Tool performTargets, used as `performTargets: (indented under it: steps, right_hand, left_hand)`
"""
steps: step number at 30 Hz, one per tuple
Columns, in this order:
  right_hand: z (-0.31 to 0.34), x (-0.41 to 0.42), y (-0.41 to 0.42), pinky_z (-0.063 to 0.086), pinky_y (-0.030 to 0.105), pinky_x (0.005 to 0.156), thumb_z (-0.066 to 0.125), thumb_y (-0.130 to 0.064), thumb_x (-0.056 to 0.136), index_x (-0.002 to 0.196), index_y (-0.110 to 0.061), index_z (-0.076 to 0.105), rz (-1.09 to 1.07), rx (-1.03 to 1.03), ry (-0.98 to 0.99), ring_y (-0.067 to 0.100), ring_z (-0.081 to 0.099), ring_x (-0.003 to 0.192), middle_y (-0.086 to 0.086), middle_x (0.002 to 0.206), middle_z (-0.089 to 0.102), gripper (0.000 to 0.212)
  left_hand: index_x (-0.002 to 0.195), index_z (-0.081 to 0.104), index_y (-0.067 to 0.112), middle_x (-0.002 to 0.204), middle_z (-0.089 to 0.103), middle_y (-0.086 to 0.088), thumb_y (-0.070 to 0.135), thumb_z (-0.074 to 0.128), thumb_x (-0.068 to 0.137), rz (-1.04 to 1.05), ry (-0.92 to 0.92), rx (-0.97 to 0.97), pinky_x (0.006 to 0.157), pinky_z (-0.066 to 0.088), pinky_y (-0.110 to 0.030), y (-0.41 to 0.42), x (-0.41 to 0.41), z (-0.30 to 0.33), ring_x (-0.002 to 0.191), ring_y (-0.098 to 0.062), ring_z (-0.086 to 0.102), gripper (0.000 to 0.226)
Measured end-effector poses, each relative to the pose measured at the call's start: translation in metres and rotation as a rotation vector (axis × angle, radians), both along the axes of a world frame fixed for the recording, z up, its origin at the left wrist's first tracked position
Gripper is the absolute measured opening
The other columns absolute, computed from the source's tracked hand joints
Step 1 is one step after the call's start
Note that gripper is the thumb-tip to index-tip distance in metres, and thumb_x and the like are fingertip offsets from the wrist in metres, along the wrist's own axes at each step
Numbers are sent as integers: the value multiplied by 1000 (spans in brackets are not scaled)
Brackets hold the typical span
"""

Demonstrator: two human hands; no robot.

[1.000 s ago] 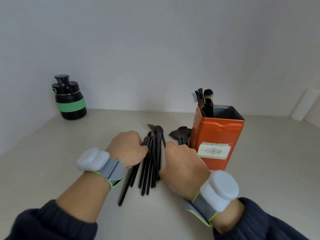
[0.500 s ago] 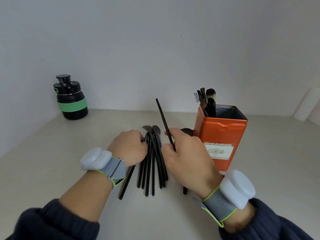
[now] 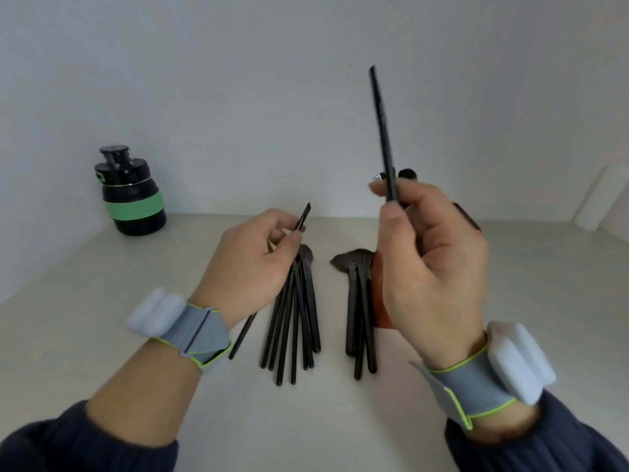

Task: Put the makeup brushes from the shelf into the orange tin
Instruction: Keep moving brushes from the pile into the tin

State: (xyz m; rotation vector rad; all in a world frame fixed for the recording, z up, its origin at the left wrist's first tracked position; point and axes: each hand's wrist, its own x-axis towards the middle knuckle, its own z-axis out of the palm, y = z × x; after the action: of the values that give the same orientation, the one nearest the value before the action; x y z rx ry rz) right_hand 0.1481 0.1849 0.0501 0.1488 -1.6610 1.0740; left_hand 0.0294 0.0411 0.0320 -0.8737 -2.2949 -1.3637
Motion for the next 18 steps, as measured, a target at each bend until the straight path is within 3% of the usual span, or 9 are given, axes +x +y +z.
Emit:
performTargets:
  steps: [2, 5, 7, 10, 15, 18]
  right_hand:
    - [6, 1, 5, 37, 32, 51, 52, -32, 99, 99, -24, 70, -20, -47, 42, 17, 44, 49, -5, 55, 50, 20]
    - [11, 3, 13, 39, 21, 56, 51, -28, 103, 98, -18, 68, -72, -96, 124, 1, 50, 53, -18, 60, 54, 21]
    - [14, 5, 16, 40, 24, 56, 47, -24, 105, 103, -14, 64, -125, -106, 176, 8, 53, 54, -7, 62, 54, 20]
    - [17, 7, 18, 40, 33, 55, 41, -19, 107, 108, -14, 55, -151, -118, 261, 21, 50, 53, 4, 64, 54, 15]
    - [20, 7, 21, 41, 31, 59, 36, -16, 107, 106, -19, 48, -180, -114, 348, 23, 48, 57, 8, 79, 57, 12]
    - [19, 5, 24, 45, 35, 70, 37, -15, 106, 105, -20, 49, -217, -113, 318, 19, 54, 73, 9, 89, 59, 14]
  left_hand:
    - [93, 68, 28, 69, 68, 8, 33, 56, 86, -132, -93, 146, 59, 46, -20, 2, 9, 7, 57, -9, 60, 15]
    - [89, 60, 14, 61, 63, 4, 20, 55, 96, -268, -206, 373, 38, 38, -19, 4, 18, 15, 37, -10, 47, 11]
    - [89, 52, 13, 60, 62, 0, 13, 47, 102, -332, -253, 532, 34, 40, -23, 5, 23, 19, 36, -16, 48, 14]
    - [91, 47, 15, 62, 65, -4, 16, 40, 105, -397, -274, 717, 39, 49, -27, 5, 31, 27, 42, -21, 59, 16]
    - [93, 43, 14, 73, 66, -12, 21, 34, 107, -411, -268, 975, 51, 57, -34, 6, 38, 38, 50, -28, 66, 18]
    - [96, 40, 12, 75, 68, -12, 21, 34, 107, -399, -245, 1068, 57, 58, -37, 11, 40, 42, 56, -31, 68, 16]
